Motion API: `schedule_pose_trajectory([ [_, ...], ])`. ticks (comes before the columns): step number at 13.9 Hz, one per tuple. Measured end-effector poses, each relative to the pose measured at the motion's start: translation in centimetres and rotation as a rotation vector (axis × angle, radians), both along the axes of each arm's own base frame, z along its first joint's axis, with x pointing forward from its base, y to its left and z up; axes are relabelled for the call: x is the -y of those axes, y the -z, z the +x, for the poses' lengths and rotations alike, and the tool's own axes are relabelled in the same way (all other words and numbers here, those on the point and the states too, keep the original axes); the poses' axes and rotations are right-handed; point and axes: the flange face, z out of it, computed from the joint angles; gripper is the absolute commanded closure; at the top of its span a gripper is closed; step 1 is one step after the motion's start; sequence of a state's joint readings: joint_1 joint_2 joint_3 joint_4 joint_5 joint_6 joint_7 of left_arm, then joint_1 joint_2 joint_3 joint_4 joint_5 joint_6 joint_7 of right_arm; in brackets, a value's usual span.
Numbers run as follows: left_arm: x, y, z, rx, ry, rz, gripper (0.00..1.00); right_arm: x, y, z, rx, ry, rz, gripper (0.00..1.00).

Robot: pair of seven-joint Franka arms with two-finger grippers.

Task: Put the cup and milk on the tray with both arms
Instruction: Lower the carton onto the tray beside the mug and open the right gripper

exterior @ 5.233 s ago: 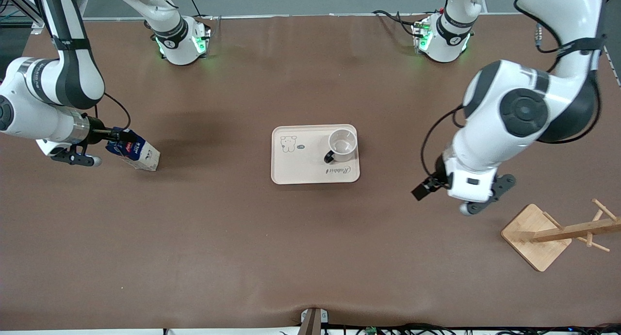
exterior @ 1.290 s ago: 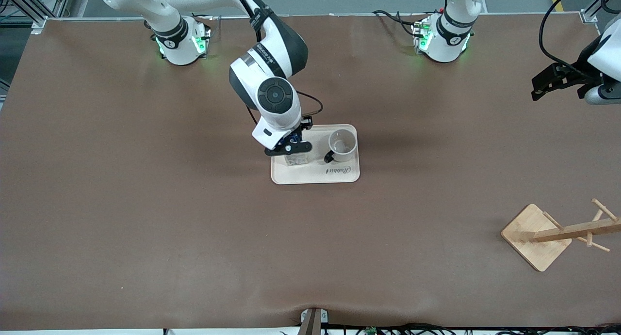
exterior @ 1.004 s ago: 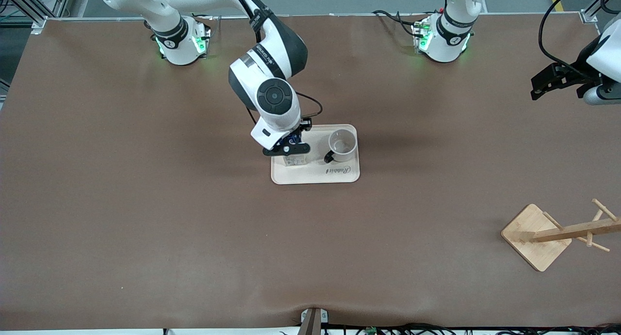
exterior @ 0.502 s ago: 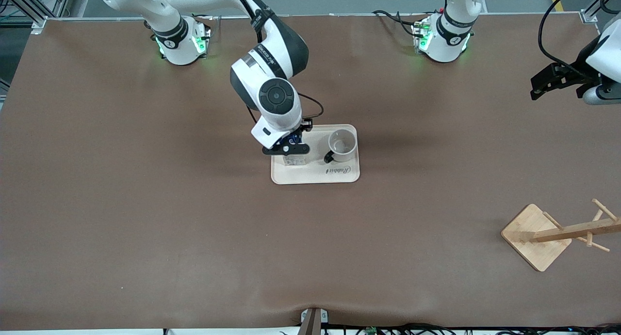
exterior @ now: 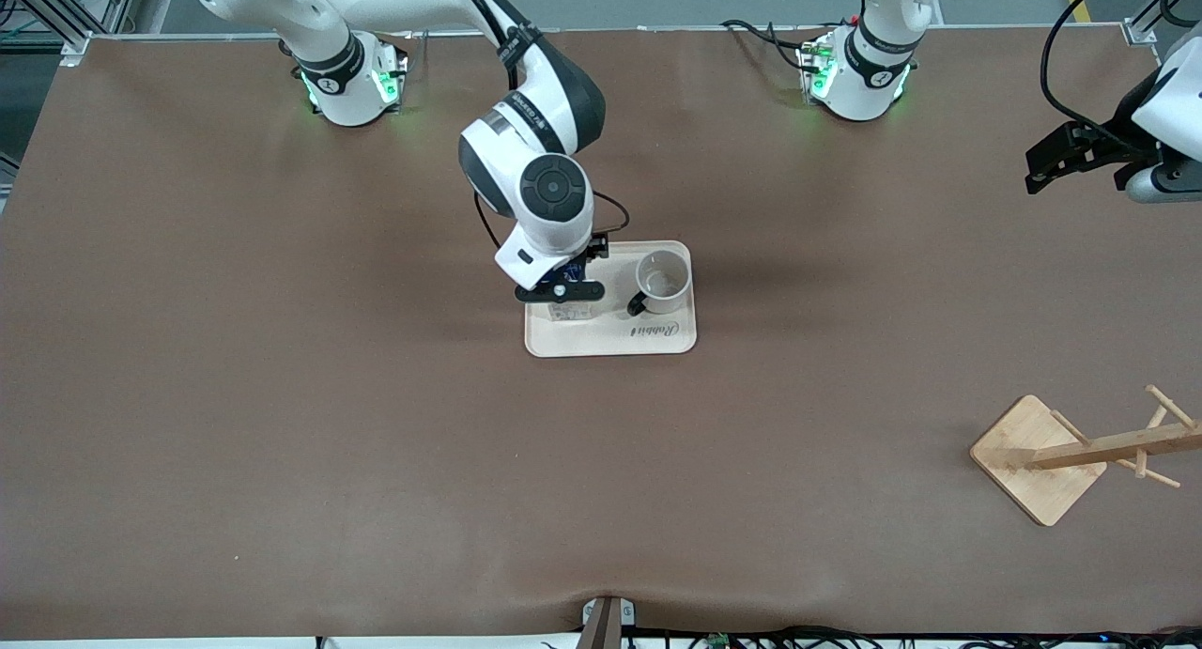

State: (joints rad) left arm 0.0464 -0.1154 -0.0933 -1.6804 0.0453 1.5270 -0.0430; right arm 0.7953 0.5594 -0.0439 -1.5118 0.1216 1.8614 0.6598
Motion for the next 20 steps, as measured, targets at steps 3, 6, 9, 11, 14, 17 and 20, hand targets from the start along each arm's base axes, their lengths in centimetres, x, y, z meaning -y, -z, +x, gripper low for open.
schedule_pose_trajectory([
  [3, 0.0, 0.0, 0.0, 0.0, 0.0, 0.0, 0.0, -0.3, -0.2, -0.2, 0.009, -0.006, -0.002, 0.0],
  [6, 0.0, 0.0, 0.0, 0.0, 0.0, 0.0, 0.0, -0.4, -1.1, 0.5, 0.027, 0.0, 0.01, 0.0],
  [9, 0.0, 0.0, 0.0, 0.0, 0.0, 0.0, 0.0, -0.3, -2.0, 1.0, 0.04, 0.006, 0.02, 0.0],
  [11, 0.0, 0.0, 0.0, 0.0, 0.0, 0.0, 0.0, -0.3, -2.5, 1.1, 0.036, 0.008, 0.02, 0.0],
  [14, 0.0, 0.0, 0.0, 0.0, 0.0, 0.0, 0.0, -0.2, -3.6, 1.4, 0.021, 0.012, 0.017, 0.0],
  [17, 0.0, 0.0, 0.0, 0.0, 0.0, 0.0, 0.0, 1.0, -5.0, 2.5, -0.007, 0.046, 0.027, 0.0],
  [20, 0.0, 0.0, 0.0, 0.0, 0.0, 0.0, 0.0, 3.3, -7.2, 4.5, -0.011, 0.091, 0.04, 0.0],
])
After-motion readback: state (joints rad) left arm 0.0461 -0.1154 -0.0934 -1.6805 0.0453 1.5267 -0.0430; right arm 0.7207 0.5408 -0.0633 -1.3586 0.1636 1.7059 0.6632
